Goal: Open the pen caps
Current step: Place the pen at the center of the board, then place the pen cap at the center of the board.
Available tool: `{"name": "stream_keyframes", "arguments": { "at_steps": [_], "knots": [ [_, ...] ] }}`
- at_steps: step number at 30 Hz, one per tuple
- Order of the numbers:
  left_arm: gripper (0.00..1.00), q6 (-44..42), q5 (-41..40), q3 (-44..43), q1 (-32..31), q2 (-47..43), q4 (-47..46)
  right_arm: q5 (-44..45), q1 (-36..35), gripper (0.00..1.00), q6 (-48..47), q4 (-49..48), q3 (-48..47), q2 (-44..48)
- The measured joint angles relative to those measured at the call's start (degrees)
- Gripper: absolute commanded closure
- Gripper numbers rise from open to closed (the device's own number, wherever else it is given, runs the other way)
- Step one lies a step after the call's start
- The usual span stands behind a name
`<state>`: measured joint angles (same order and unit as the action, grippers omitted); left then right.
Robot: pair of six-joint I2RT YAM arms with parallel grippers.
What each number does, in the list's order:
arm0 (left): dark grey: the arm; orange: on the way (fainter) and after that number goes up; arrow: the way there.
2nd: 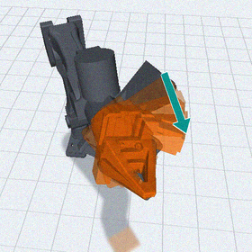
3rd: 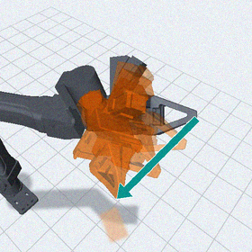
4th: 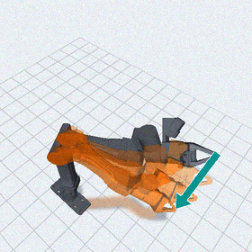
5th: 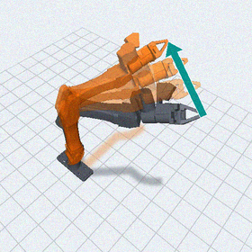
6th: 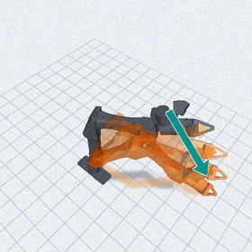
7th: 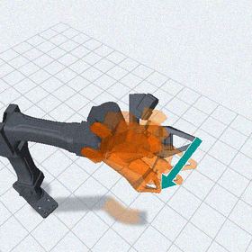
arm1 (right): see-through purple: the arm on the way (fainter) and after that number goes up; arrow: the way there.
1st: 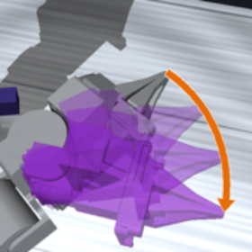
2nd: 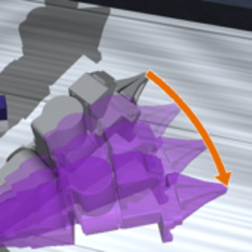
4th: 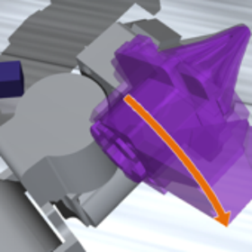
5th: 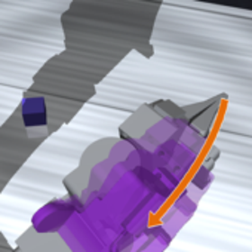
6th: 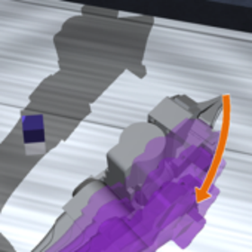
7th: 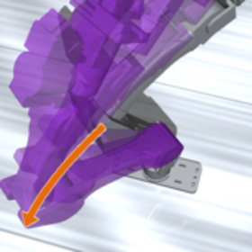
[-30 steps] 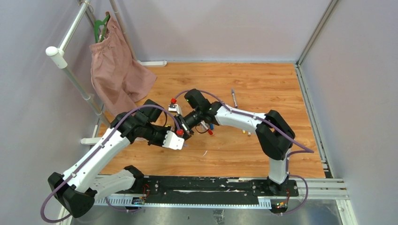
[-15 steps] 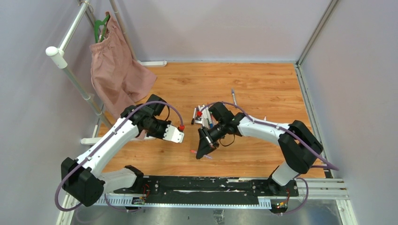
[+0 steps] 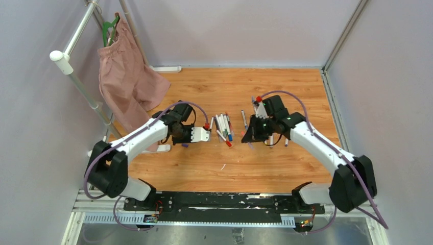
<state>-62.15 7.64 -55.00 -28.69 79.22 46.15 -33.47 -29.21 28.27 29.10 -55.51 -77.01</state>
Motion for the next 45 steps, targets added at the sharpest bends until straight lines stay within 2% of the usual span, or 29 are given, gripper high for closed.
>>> {"name": "stream_keyframes", "arguments": {
  "at_steps": [3, 7, 10, 14, 21, 26, 27, 31, 32, 33, 34, 37, 45],
  "knots": [
    [1.0, 3.1, -0.1, 1.5, 0.0, 4.2, -4.2, 11.5, 3.5, 1.0, 0.0, 1.3, 1.1, 5.2],
    [0.93, 5.9, -0.3, 2.4, 0.0, 7.4, -7.2, 24.2, 6.7, 1.0, -0.1, 1.9, 2.7, 8.1],
    [0.86, 7.7, -0.7, 2.3, 0.0, 8.0, -8.7, 31.8, 8.9, 1.0, -0.2, 1.9, 3.2, 5.9],
    [0.73, 9.4, -1.2, 1.9, 0.0, 7.9, -9.4, 38.6, 11.6, 1.0, -0.3, 0.5, 4.5, 1.9],
    [0.6, 11.9, -1.0, 0.1, 0.0, 7.8, -6.8, 47.4, 13.5, 1.0, -2.2, -2.3, 3.7, -8.0],
    [0.55, 13.8, 1.0, -4.3, 0.0, 5.2, -3.0, 50.2, 14.1, 1.0, -3.5, -3.5, 0.8, -14.0],
    [0.53, 14.2, 1.4, -5.0, 0.0, 3.9, -2.4, 50.6, 14.2, 0.97, -3.7, -3.8, 0.5, -14.6],
    [0.39, 15.7, 2.1, -8.0, 0.0, -1.2, 0.2, 51.0, 15.1, 0.77, -4.2, -4.0, 0.0, -16.0],
    [0.33, 16.2, 2.1, -9.0, 0.0, -2.6, 0.6, 50.9, 15.2, 0.73, -4.3, -4.0, -0.1, -16.4],
    [0.15, 16.7, 1.9, -10.0, 0.0, -3.9, 0.9, 50.9, 15.2, 0.68, -4.3, -4.0, -0.1, -16.8],
    [0.02, 17.3, 1.6, -11.0, 0.0, -5.3, 1.0, 50.6, 15.2, 0.65, -4.5, -4.0, -0.1, -17.1],
    [0.0, 19.7, 0.9, -14.2, 0.5, -9.3, 1.6, 49.9, 15.3, 0.58, -4.5, -3.9, -0.1, -17.4],
    [0.0, 25.4, 2.7, -18.2, 3.1, -22.2, 1.4, 49.0, 15.3, 0.52, -4.2, -3.0, -0.2, -12.9]
  ]
}}
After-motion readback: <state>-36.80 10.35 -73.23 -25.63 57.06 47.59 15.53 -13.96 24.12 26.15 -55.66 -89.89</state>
